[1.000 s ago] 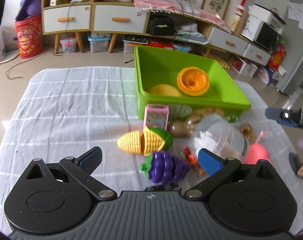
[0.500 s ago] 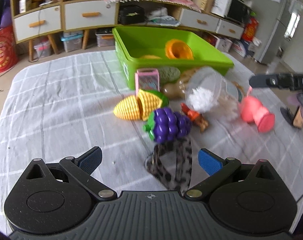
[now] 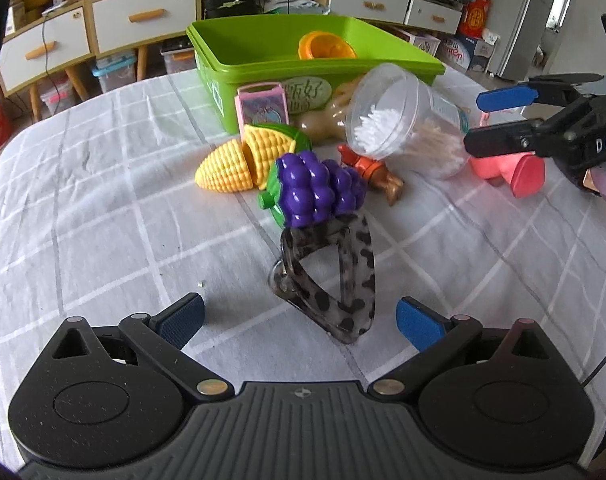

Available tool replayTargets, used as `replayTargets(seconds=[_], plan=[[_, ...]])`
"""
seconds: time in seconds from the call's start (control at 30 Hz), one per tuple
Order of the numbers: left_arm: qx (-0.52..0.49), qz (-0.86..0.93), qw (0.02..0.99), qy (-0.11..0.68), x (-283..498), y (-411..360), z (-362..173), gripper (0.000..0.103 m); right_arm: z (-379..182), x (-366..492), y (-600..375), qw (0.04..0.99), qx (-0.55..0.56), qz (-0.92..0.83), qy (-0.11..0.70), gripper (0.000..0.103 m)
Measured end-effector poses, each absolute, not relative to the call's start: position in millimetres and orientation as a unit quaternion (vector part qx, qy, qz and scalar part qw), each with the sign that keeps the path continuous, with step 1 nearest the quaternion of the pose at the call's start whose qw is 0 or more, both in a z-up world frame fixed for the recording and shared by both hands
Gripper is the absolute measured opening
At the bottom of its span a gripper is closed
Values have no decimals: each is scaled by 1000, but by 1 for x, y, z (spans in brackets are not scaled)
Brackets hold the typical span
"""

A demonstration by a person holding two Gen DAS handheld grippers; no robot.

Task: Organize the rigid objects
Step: 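Grasp the leopard-print triangle clip with the left tool while the right tool grasps the cotton-swab jar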

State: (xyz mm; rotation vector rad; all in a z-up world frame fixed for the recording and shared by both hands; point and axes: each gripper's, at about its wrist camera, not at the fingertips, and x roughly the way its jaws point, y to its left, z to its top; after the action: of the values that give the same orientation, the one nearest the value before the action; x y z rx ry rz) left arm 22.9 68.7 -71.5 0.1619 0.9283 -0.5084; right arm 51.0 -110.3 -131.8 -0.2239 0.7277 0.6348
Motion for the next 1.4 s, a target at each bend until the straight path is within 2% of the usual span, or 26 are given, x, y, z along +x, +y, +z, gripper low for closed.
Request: replayTargets(seconds=[0.43, 0.6, 0.77, 1.0, 1.17, 1.4], plan=[[77, -222, 875, 422, 20, 65, -75, 96, -154, 54, -99, 877, -147, 295, 349, 77], [75, -218, 881, 414, 21, 64, -73, 88, -158, 55, -92, 877, -153, 293, 349, 77], [69, -222, 881, 412, 22, 65, -70, 76, -159, 57, -87, 878, -154, 292, 348, 77], [72, -229, 879, 411, 21, 62, -69, 69, -156, 57, -82, 880, -151, 297, 340, 77], [69, -234, 879, 410, 21, 60, -69, 59, -156, 55, -78, 880, -154, 300, 335, 76], [72, -236, 879, 408, 20, 58, -68, 58, -156, 55, -77, 882, -154, 298, 330, 74]])
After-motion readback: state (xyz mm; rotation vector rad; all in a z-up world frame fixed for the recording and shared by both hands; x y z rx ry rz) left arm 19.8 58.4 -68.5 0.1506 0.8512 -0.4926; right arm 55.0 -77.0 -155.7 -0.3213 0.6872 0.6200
